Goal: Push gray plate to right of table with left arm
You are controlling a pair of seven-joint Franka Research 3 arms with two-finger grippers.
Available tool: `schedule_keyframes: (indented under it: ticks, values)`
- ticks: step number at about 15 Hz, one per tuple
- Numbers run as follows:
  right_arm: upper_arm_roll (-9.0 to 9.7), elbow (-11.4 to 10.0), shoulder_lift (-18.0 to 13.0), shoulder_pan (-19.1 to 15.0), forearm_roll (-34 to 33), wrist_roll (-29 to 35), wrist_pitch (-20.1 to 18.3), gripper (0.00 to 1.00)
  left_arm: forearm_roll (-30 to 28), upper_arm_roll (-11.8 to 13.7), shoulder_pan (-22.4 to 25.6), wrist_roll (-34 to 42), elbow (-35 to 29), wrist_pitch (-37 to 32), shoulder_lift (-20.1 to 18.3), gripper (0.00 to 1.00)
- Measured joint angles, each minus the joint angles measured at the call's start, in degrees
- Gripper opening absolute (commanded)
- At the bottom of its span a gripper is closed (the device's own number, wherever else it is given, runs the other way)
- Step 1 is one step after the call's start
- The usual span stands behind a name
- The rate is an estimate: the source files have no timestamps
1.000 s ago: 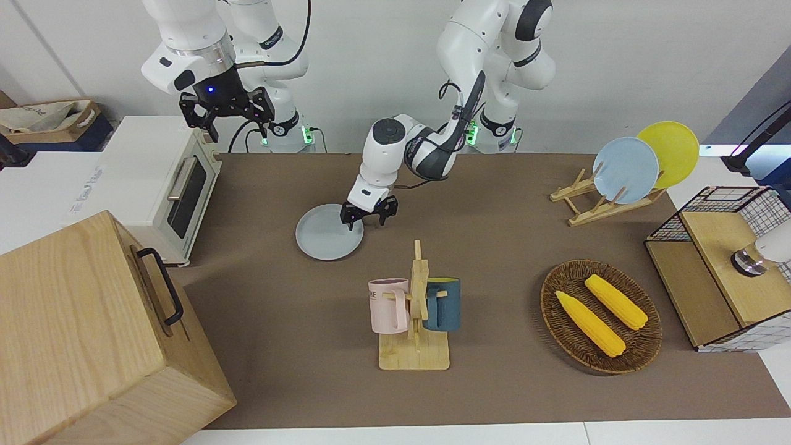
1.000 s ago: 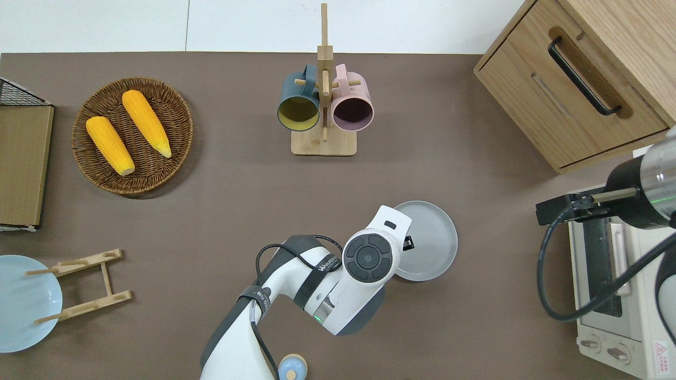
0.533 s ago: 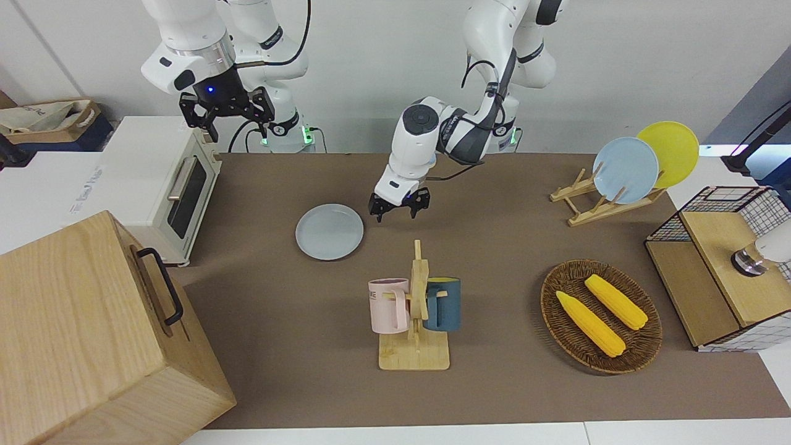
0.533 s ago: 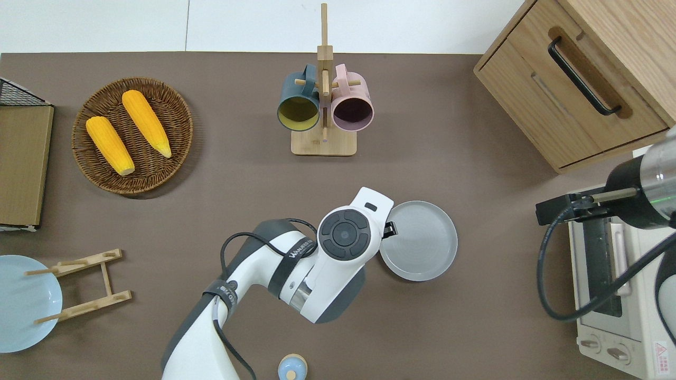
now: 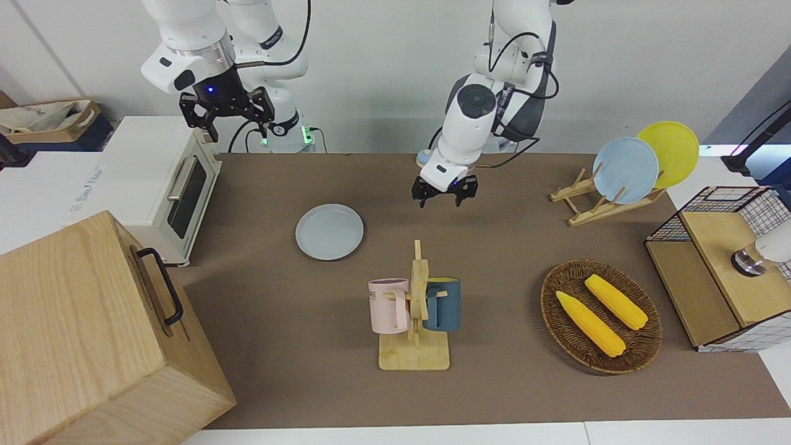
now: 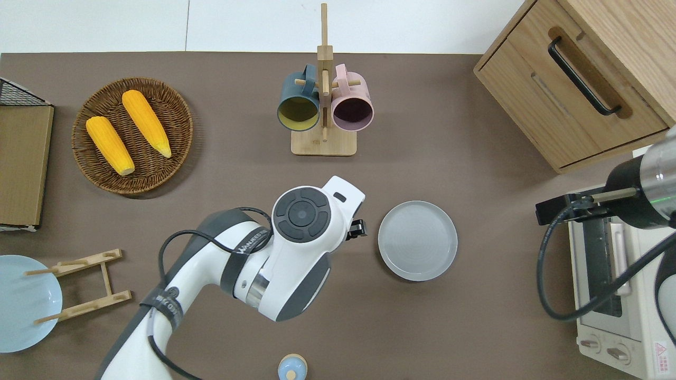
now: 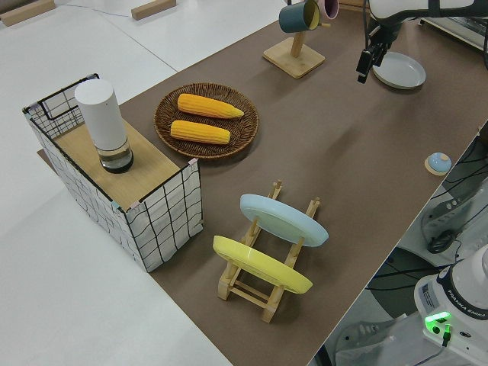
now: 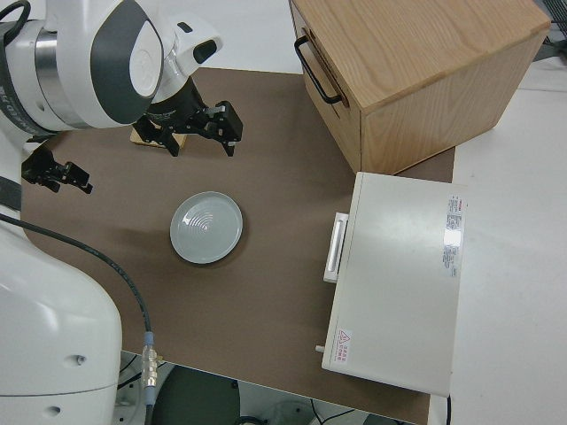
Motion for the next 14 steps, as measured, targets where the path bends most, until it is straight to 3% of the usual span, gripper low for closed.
schedule_keyframes:
  ticks: [9,14]
  values:
    - [0.00,0.00,0.00,0.00,0.00,0.00,0.00,0.983,1.66,0.45,14.55,16.57,5.69,-11.50,-5.89,0.99]
    - [0.00,0.00,0.00,0.00,0.00,0.00,0.00,0.983,4.39,1.85,15.53,18.14,12.27,-17.13,-6.24,0.99]
